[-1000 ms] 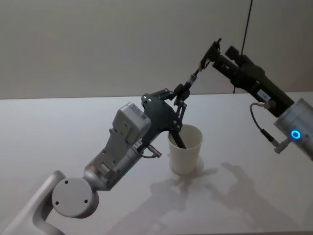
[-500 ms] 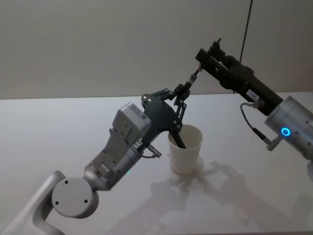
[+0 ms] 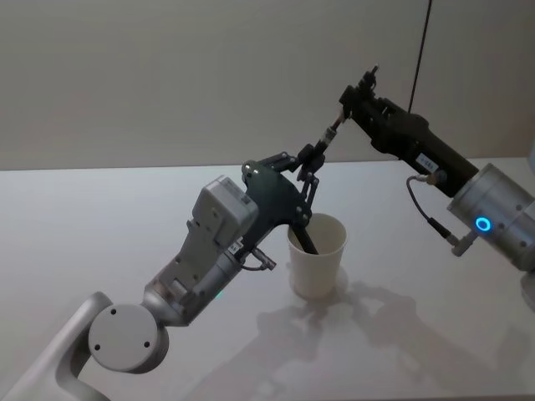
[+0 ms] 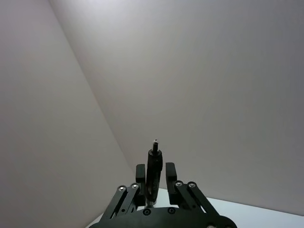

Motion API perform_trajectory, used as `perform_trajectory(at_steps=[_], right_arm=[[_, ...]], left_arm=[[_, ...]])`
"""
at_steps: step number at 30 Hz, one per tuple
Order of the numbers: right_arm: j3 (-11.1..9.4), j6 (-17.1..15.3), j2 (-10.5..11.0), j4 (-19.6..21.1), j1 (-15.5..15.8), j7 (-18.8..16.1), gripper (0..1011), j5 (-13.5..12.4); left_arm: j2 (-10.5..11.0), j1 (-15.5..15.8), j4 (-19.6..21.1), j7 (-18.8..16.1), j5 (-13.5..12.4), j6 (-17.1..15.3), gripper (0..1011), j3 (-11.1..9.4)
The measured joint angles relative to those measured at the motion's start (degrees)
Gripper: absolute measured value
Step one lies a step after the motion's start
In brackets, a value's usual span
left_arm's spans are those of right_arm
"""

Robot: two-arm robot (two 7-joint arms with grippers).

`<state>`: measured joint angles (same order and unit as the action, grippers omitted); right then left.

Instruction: Place the pen into the pen holder.

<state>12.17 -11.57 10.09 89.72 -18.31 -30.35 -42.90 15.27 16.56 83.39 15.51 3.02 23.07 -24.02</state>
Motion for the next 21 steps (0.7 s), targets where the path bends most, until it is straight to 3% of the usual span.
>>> perform_trajectory(at_steps=[5,13,21], right_arm=[[0.18,0.22,0.05,-0.15,-0.14,-0.15,153,-0.11],[0.40,0.59,0.18,-0.20,-0.26,-0.09,142,-0.44],[0.57,0.97,0.30,-0.09,-0.43,0.13,140,-0.87]], left_arm=[[0.00,0.00,0.00,0.00,-0.01,-0.01,123,0.00],[0.02,0.00,0.00,0.00,0.01,-0.01,140,0.00],[0.00,0.00,0.00,0.00,0.01,0.00,378,0.01]])
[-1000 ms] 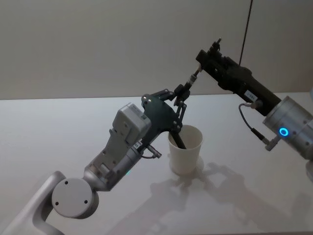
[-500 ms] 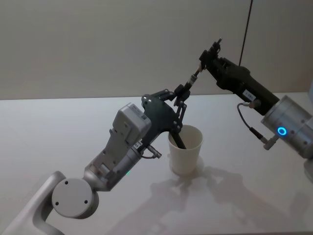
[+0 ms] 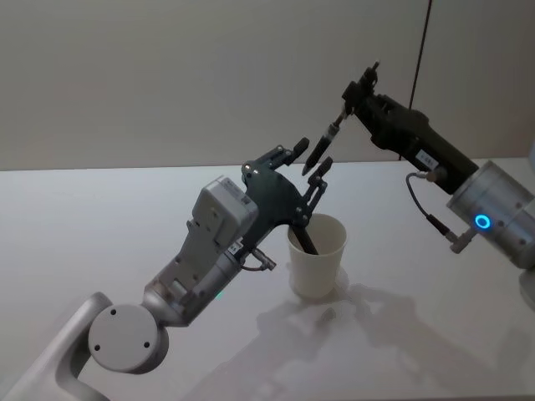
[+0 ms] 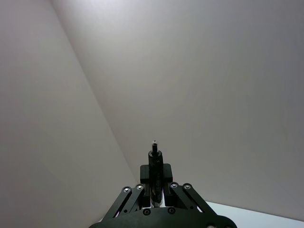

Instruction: Place the pen into the pen holder.

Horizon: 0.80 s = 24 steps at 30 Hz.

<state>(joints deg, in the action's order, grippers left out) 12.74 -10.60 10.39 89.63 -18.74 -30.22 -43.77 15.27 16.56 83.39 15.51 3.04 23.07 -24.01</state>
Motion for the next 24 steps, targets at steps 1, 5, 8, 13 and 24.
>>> perform_trajectory(at_steps=[1,5,8,13,24], right_arm=[[0.02,0.03,0.02,0.02,-0.01,0.04,140,-0.05],[0.10,0.14,0.08,0.16,-0.03,0.21,140,-0.28],[0.19,0.25,0.13,0.26,-0.05,0.34,140,-0.45],[0.28,0.43,0.23,0.40,-0.12,0.61,140,-0.73],[0.42,1.24,0.50,0.42,-0.26,1.40,141,-0.82]], left_arm=[[0.00,0.00,0.00,0.00,0.00,0.00,409,-0.01],[-0.01,0.00,0.00,0.00,0.00,0.00,517,-0.01],[-0.01,0.00,0.00,0.00,0.00,0.00,640,-0.01],[-0.01,0.00,0.00,0.00,0.00,0.00,776,-0.01],[-0.01,0.00,0.00,0.00,-0.01,0.00,1003,-0.01]])
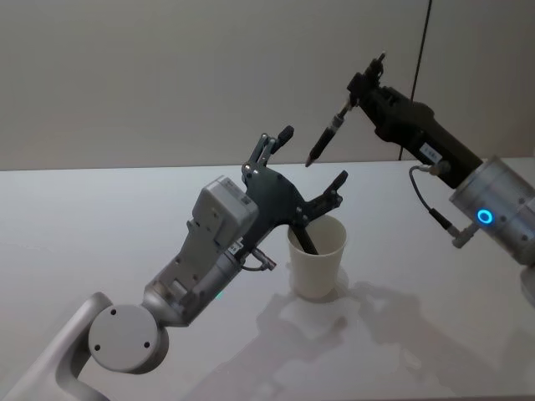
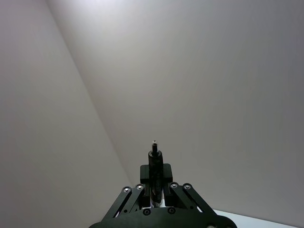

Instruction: Place the pen into the pen holder.

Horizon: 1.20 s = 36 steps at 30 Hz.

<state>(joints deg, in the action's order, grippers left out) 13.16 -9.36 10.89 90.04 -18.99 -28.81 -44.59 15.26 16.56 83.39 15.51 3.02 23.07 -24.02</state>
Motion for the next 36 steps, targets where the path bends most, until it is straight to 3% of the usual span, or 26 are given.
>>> perform_trajectory(at_steps=[14,36], right_arm=[[-0.31,2.82,1.04,-1.45,0.11,1.66,141,2.52],[0.94,10.43,2.05,-6.22,0.99,-0.79,140,11.86]], left_arm=[[0.00,0.00,0.00,0.00,0.00,0.00,1003,0.00],[0.00,0.00,0.00,0.01,0.00,0.00,1003,0.00]])
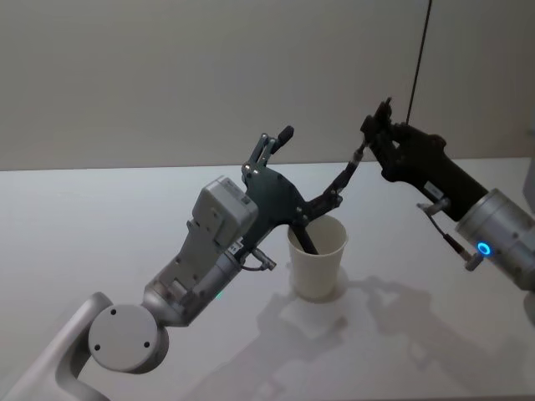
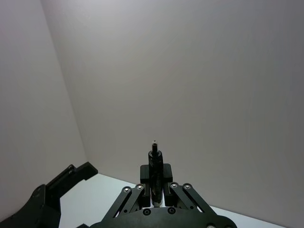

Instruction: Place the pen into the pen holder.

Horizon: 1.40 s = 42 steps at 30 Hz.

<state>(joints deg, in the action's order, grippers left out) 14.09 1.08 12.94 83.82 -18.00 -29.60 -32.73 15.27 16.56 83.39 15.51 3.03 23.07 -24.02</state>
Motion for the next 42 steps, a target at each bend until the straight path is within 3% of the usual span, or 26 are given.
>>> perform_trajectory(at_steps=[20,42], right_arm=[[2.09,4.55,-0.66,-4.36,0.42,-1.26,140,6.30],[2.91,10.07,-1.20,-7.31,0.20,-0.49,140,8.86]], left_arm=[[0.00,0.00,0.00,0.00,0.00,0.00,1003,0.00],[0.00,0.00,0.00,0.00,0.00,0.00,1003,0.00]])
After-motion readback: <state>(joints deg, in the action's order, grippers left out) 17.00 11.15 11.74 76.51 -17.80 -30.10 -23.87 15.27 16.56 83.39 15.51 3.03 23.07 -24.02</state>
